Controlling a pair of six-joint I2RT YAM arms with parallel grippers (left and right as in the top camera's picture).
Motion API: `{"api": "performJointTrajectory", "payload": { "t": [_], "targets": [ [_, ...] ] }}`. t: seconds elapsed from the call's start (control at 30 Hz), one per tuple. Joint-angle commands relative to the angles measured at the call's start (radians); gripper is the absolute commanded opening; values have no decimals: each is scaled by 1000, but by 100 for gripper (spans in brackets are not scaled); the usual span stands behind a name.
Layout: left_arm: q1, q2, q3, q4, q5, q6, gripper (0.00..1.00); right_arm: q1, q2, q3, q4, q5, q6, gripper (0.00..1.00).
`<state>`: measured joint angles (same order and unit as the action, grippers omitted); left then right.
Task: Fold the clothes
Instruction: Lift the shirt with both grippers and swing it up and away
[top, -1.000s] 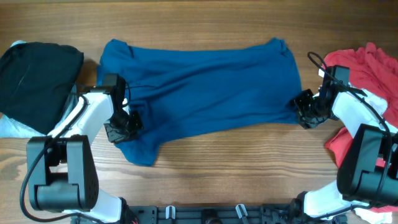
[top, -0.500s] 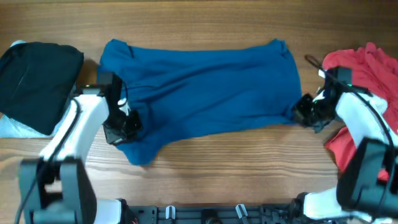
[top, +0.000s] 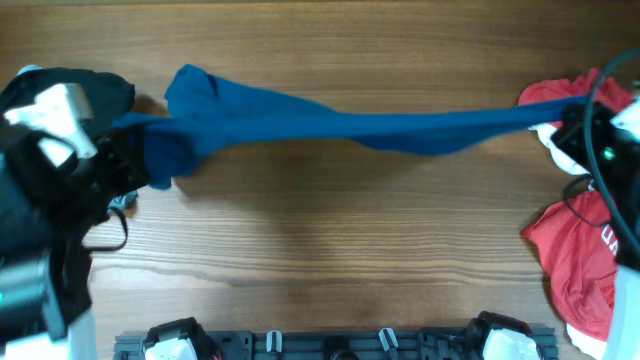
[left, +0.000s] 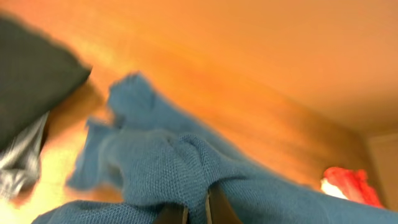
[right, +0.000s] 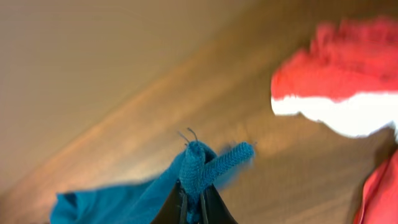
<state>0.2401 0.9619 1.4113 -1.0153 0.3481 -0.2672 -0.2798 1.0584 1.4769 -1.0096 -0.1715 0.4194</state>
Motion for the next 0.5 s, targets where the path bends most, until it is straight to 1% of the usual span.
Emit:
{"api": "performJointTrajectory", "payload": {
  "t": [0.0,0.1,0.2,0.33,0.4,0.47],
  "targets": [
    [25,-74,62,52,67,-6,4,-14,-66,100,23,174,-79,4],
    [25,-96,66,86,67,-6,4,-14,-73,135,38,207,-88,4],
    [25,-48,66,83,68,-6,4,-14,-21,135,47,170,-124,4],
    [18,108,66,82,87,-5,4,-14,142,135,33,41,-204,4],
    [-13,231,66,90,108,-1,4,-14,283,135,25,-5,-227,4],
    [-57,341,66,132,108,3,4,-13,380,135,38,-24,-237,4]
  ]
}}
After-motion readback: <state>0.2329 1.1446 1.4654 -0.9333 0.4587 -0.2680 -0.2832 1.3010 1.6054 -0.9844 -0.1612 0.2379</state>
